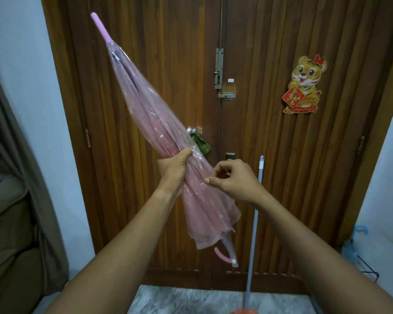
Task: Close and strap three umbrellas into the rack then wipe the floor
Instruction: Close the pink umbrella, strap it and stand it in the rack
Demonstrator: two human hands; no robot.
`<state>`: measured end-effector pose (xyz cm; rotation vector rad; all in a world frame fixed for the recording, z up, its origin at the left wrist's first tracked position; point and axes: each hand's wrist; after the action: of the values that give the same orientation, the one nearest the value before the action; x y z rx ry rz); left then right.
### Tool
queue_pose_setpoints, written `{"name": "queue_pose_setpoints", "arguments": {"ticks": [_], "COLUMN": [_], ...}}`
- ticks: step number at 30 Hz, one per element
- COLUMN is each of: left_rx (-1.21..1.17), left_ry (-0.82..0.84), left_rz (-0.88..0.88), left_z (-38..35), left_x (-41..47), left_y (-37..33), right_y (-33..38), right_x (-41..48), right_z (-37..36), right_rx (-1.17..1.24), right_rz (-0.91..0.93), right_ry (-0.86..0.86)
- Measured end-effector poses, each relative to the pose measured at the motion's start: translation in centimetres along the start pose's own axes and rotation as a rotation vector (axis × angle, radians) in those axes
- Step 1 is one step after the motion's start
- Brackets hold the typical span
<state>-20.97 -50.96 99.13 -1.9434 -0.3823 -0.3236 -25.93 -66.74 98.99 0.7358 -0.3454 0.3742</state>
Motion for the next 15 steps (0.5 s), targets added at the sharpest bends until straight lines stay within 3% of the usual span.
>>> {"name": "queue_pose_setpoints", "arguments": {"ticks": [9,15], "left_rx": [-0.131,-0.142], "left_ry": [-0.106,-0.104], "left_rz": [0.096,0.094], "left_z": [-0.7,-0.3], "left_x": [-0.3,-0.9], "left_y": [-0.1,-0.4], "right_y": [1.0,0.6], "right_x": [-0.7,-1.1], "right_z": [-0.5,-1.1], "right_rx": [-0.231,-0.225], "right_rz": [-0.075,-0.076], "right_ry": [0.06,0.135]}}
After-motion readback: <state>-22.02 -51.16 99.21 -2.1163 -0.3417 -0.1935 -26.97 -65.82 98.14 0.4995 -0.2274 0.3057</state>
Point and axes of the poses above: each hand's wrist, its own x-axis towards the middle knuckle, its own z-axis out of the back of the hand, y = z × x, and after that the axes turned 7 degrees about y, right-handed
